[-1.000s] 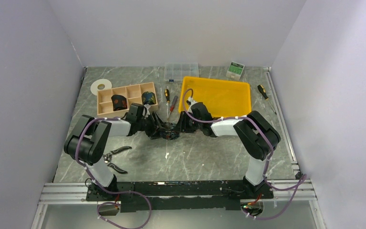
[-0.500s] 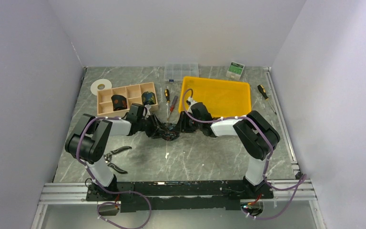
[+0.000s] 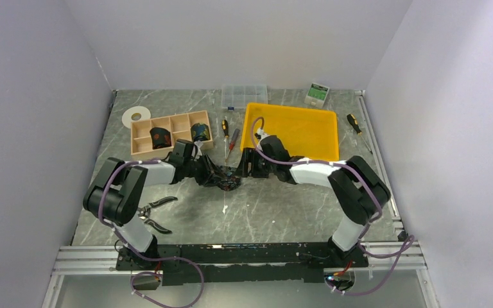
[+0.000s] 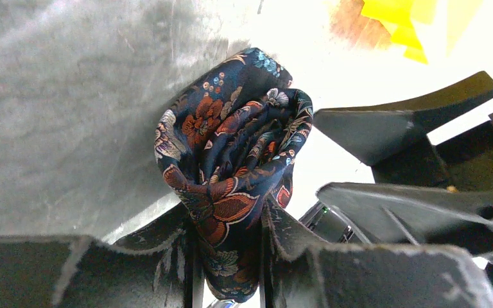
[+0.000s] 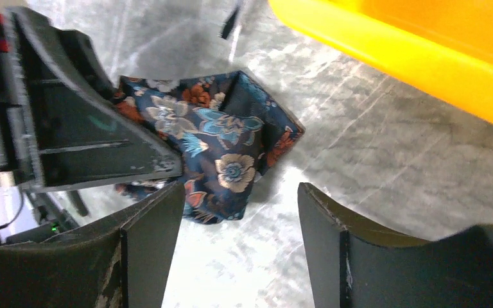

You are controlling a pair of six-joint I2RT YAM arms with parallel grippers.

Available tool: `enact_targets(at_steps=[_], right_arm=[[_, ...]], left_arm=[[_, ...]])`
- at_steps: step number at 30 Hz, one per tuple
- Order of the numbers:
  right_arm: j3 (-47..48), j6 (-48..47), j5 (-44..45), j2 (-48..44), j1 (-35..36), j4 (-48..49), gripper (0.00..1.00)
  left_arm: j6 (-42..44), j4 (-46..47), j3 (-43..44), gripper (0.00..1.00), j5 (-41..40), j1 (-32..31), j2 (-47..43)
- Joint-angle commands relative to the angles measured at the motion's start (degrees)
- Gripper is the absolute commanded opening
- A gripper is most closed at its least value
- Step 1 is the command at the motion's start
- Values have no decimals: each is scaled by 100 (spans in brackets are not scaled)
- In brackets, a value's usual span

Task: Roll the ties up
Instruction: Pick up the tie at the center of the board.

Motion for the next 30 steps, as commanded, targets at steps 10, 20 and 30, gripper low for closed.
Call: enact_targets(at_steps=[10,20,30], right_arm=[[140,-231,266,-1945,-4,-756,74],[382,-484,728,-2356,-32,-1002,77],[2750,-831,1204,110,290,-1717,75]], left_arm=[[262,-866,-19,3,79,-26,-1339],[986,-3390,925,3,-338,602,-3277],[1788,-5476,2664,3,-1321,1592,-4214]])
